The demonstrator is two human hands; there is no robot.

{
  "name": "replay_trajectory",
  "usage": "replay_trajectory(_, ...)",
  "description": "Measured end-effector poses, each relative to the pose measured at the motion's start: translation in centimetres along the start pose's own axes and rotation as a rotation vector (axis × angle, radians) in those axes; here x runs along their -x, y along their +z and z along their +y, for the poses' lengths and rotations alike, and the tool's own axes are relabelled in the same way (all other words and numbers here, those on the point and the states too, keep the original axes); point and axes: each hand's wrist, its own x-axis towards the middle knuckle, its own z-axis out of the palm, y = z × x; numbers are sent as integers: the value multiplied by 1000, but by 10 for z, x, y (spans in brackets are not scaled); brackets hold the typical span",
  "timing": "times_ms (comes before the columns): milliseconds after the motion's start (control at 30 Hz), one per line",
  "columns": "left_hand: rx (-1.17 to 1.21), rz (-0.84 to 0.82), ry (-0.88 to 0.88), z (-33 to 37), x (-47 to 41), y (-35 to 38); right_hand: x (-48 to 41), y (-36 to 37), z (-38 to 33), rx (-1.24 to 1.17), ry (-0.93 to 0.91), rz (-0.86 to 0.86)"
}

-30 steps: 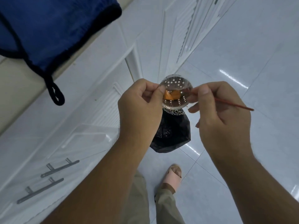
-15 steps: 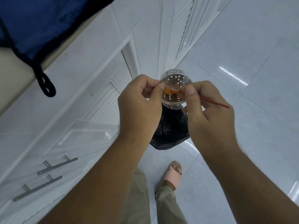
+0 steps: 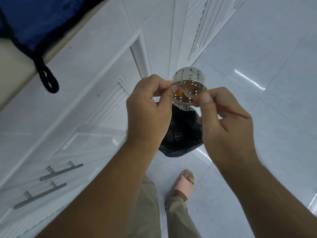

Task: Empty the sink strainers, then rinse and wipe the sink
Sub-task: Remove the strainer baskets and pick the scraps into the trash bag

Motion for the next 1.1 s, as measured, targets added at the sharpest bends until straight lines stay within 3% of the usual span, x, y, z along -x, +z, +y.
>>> replay_trajectory(200, -22, 1, 16, -2, 0, 0, -2, -5, -4, -28, -72, 53)
replay_trajectory(467, -71, -13, 43, -3, 0, 2, -6, -1, 1, 63, 12, 36)
replay_trajectory(667, -54, -11, 63, -4, 0, 5, -5, -7, -5, 0, -77, 17)
replay_trajectory(867, -94, -8, 102, -5, -1, 5, -6, -1, 6, 129, 25, 18)
replay_trajectory(1100, -89, 0, 116, -9, 0, 5, 0, -5, -2, -27, -59, 40)
